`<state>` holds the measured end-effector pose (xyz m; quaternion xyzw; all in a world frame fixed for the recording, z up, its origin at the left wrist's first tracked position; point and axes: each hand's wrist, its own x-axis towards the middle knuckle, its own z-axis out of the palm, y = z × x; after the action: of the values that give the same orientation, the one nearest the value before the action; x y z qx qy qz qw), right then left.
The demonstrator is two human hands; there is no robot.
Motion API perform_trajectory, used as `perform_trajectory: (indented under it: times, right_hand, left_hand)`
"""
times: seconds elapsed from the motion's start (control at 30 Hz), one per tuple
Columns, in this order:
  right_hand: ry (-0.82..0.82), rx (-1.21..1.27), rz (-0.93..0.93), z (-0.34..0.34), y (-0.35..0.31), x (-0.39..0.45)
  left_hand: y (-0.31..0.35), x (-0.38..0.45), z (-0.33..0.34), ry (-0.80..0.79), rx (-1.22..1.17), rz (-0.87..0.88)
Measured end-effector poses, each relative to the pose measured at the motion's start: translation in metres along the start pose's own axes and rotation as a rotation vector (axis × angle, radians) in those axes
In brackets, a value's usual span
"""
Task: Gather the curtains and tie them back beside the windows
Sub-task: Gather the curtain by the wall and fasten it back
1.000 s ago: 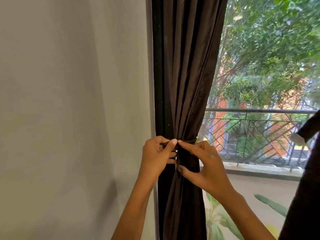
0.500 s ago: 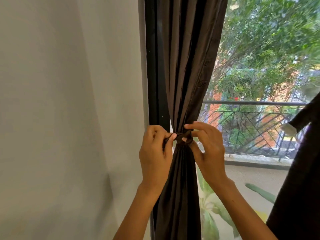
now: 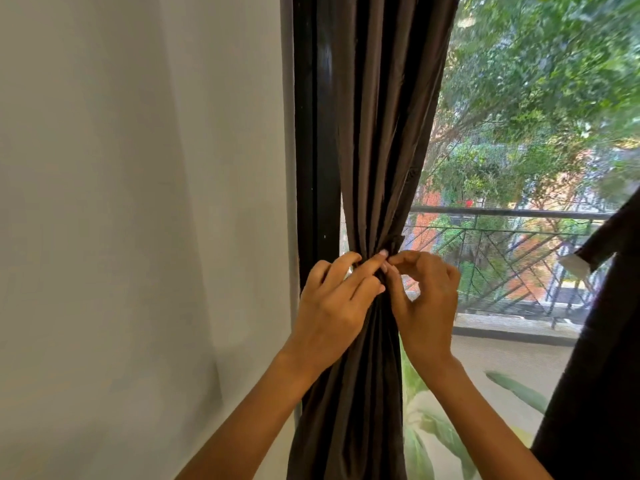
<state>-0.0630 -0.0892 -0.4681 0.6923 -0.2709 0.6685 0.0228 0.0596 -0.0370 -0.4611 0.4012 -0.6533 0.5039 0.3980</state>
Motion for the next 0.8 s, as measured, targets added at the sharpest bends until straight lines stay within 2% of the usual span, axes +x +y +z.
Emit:
perform_trajectory:
  times: [0.1,0.3,0.53,0.67,0.8]
  right_hand:
    - [-0.051,-0.087,-0.073,0.000,0.000,-0.002]
    - [-0.269,-0.305,-0.246,-0.004,-0.001,-0.004]
    - [-0.250,-0.443,-0.237,-0.007,-0.006,0.003]
    - [-0.350,-0.501,-0.252,-0.013,-0.007,0.010]
    - [-0.475,-0.427,-0.219,-0.018,-0.005,0.018]
  left_hand:
    - [-0.003,0.000,0.000,-0.012,0.065,-0.062]
    - [-0.013,-0.001,0.005,0.007,0.095,-0.132]
    - [-0.011,-0.001,0.004,-0.053,0.110,-0.159]
    - [-0.010,-0.001,0.005,-0.040,0.103,-0.155]
    - [-0.005,-0.001,0.006,-0.025,0.055,-0.143]
